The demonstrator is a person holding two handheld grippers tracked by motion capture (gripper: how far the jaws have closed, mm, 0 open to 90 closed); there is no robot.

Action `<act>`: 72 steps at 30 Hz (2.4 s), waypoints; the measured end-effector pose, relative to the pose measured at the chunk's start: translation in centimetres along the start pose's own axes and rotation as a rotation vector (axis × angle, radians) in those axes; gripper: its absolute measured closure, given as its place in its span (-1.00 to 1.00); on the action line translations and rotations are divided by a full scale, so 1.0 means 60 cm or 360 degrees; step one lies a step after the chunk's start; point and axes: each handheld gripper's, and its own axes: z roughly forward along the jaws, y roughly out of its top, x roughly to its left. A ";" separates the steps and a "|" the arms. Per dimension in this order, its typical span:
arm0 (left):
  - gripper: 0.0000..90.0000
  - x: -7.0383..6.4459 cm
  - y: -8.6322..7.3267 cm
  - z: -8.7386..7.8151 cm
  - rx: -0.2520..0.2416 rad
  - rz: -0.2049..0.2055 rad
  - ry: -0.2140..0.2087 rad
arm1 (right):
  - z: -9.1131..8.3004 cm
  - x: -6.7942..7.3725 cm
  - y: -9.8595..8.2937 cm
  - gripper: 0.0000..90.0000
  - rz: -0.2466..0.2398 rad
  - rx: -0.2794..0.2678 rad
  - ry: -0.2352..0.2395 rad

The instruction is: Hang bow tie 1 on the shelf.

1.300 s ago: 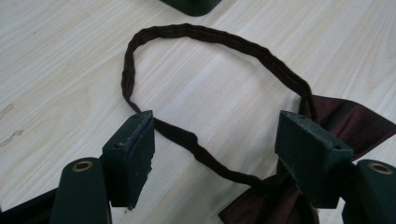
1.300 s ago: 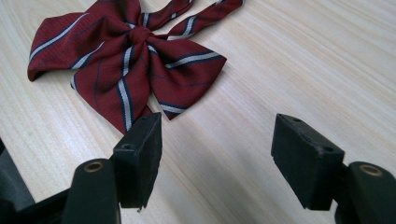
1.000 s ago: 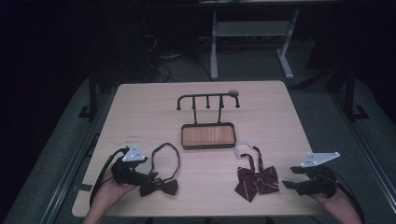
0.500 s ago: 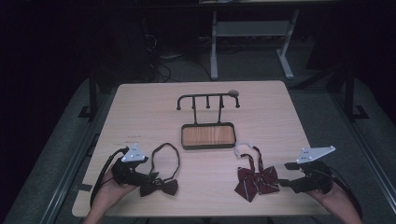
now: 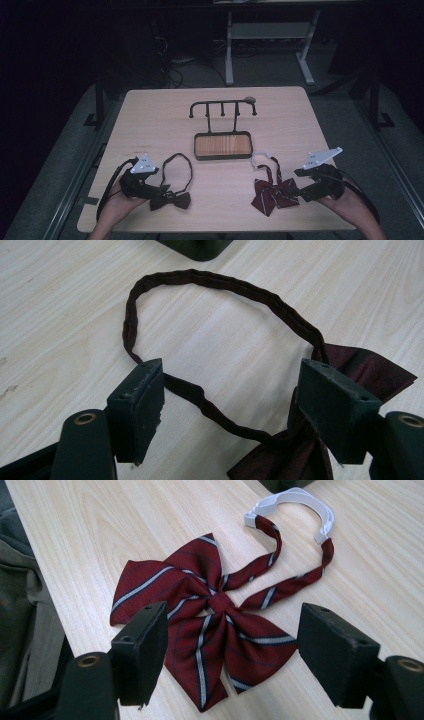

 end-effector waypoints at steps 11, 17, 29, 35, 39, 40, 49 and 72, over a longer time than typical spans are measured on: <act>-0.38 0.001 0.000 0.000 0.0003 0.0003 -0.0001 | 0.020 -0.007 0.042 -0.28 -0.0037 0.0077 0.0028; -0.38 0.001 0.000 0.001 0.0003 0.0016 -0.0003 | 0.035 -0.015 0.071 -0.25 -0.0096 0.0108 0.0030; -0.38 0.000 0.001 0.000 -0.0009 0.0021 -0.0010 | 0.055 -0.032 0.106 -0.16 -0.0145 0.0157 0.0031; -0.38 0.000 0.002 0.001 -0.0009 0.0032 -0.0009 | 0.066 -0.049 0.124 -0.07 -0.0155 0.0192 0.0011; -0.38 0.000 0.003 0.001 -0.0006 0.0031 -0.0011 | 0.075 -0.057 0.135 0.00 -0.0159 0.0220 0.0014; -0.38 0.000 0.003 0.001 -0.0006 0.0031 -0.0011 | 0.075 -0.057 0.135 0.00 -0.0159 0.0220 0.0014; -0.38 0.000 0.003 -0.002 -0.0015 0.0033 -0.0014 | 0.095 -0.071 0.151 0.06 -0.0150 0.0290 -0.0010; -0.38 0.000 0.004 -0.001 -0.0013 0.0042 -0.0018 | 0.158 -0.117 0.155 0.26 -0.0023 0.0487 -0.0066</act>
